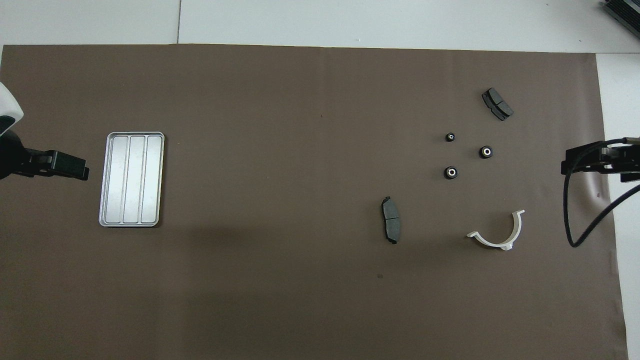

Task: Pick bearing gear from pile to tray
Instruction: 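Reach the right gripper toward the cluster of black bearings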

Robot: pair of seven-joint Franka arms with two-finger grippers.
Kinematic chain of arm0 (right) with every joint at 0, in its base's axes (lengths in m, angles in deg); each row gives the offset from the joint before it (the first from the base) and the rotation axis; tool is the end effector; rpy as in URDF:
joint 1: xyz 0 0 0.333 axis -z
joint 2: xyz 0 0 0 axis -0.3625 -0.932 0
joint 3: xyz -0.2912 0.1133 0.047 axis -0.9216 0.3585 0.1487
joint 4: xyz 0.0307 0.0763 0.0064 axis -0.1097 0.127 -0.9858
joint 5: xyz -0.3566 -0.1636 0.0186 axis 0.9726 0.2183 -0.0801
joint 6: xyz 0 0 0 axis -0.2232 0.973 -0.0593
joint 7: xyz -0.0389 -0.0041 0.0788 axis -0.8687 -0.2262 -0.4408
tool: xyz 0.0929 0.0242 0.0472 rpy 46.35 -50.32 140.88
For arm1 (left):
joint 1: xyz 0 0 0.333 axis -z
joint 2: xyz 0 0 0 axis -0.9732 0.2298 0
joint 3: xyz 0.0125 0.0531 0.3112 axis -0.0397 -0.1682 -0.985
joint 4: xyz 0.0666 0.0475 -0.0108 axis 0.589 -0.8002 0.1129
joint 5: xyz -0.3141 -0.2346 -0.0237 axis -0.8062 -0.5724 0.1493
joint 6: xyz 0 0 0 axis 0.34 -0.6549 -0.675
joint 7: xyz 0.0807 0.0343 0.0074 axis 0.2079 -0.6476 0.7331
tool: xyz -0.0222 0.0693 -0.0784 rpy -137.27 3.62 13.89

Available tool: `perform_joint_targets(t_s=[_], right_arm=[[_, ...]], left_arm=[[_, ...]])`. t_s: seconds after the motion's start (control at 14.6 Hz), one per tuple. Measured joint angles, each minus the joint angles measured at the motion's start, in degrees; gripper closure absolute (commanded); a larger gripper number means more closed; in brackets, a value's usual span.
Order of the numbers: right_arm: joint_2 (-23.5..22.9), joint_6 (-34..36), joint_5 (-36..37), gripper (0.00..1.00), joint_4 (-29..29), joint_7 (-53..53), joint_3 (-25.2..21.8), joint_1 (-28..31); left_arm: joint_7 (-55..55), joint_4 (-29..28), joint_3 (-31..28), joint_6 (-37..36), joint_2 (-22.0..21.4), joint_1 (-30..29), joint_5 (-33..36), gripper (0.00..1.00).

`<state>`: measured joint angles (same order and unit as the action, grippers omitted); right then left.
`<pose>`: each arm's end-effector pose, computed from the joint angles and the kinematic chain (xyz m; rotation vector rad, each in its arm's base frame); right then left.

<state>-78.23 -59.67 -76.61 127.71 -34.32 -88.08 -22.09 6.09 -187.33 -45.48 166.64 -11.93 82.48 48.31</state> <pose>0.5370 -0.0198 0.6244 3.1091 -0.2409 -0.0016 0.5473 -0.0118 0.5812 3.1084 -0.1979 -0.0412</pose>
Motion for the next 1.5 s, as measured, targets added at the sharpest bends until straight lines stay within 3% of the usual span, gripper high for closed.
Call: perform_joint_targets(t_s=[1.5], right_arm=[[-0.1,-0.5,-0.1,0.00,0.9,0.3,0.1,-0.4]], left_arm=[[0.0,0.0,0.0,0.0,0.0,0.0,0.0,0.00]])
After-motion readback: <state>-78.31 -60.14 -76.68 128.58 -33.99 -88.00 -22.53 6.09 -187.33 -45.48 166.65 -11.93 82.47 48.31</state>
